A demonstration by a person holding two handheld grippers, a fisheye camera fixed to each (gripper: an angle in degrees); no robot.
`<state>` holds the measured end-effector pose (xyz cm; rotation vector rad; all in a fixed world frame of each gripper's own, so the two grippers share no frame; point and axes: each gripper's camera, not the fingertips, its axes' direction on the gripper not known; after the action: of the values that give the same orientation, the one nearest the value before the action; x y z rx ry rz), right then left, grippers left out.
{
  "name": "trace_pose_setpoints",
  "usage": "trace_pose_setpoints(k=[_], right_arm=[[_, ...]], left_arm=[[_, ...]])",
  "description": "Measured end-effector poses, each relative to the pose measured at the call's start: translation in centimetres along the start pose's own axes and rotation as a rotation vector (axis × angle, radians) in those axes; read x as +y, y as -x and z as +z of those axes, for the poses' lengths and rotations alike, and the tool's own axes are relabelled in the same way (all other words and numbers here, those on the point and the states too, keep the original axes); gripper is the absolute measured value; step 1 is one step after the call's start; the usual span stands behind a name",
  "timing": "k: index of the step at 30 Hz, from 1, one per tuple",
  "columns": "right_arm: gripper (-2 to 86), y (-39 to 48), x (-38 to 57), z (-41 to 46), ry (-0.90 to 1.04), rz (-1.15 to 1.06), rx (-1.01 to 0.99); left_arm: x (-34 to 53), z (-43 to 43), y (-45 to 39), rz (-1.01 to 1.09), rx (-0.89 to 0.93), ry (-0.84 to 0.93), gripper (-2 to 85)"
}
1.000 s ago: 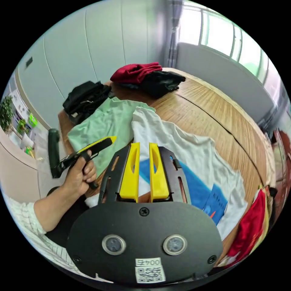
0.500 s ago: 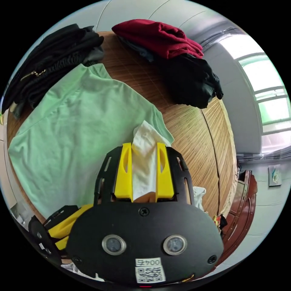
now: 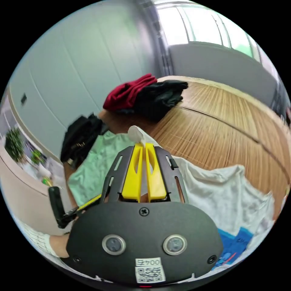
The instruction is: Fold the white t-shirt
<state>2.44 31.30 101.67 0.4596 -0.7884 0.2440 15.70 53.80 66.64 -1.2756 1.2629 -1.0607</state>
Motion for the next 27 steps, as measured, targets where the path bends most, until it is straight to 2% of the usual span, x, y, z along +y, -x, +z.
trace_pose_setpoints(k=[4, 7, 10, 13, 14, 16, 18, 21, 24, 27], right_arm=[[0.5, -8.6, 4.5, -5.2, -0.142, 0.203, -0.114], [4.1, -14.5, 8.6, -6.7, -0.148, 0.329, -0.193], [10.0, -20.0, 13.0, -6.1, -0.076, 0.524, -0.262], [11.1, -22.6, 17.3, -8.4, -0.164, 0.686, -0.242], [11.0, -21.8, 17.9, -9.9, -0.216, 0.663, -0.213], [10.9, -18.4, 17.0, -11.0, -0.19, 0.523, -0.109], [10.9, -10.1, 14.4, -9.5, -0.037, 0.182, 0.087], [10.7, 0.3, 13.4, -5.1, 0.088, -0.194, 0.314], [10.8, 6.0, 13.2, 0.4, 0.195, -0.388, 0.473], [9.9, 7.4, 13.2, 5.8, 0.33, -0.437, 0.632]], left_arm=[[0.1, 0.7, -0.3, 0.014, -0.018, 0.007, 2.6], [0.1, 1.2, -0.7, 0.032, -0.038, 0.007, 2.6], [0.2, 1.7, -0.9, 0.031, -0.043, 0.01, 2.6], [0.3, 2.0, -1.0, 0.025, -0.05, 0.0, 2.5], [0.4, 2.0, -1.1, 0.024, -0.053, -0.001, 2.5], [0.5, 2.1, -1.1, 0.017, -0.067, -0.013, 2.4], [0.6, 2.1, -1.1, 0.006, -0.075, -0.03, 2.2], [0.9, 2.1, -1.0, -0.015, -0.088, -0.052, 1.8], [1.2, 2.1, -0.9, -0.029, -0.094, -0.077, 1.5], [1.4, 2.3, -0.9, -0.035, -0.09, -0.08, 1.3]])
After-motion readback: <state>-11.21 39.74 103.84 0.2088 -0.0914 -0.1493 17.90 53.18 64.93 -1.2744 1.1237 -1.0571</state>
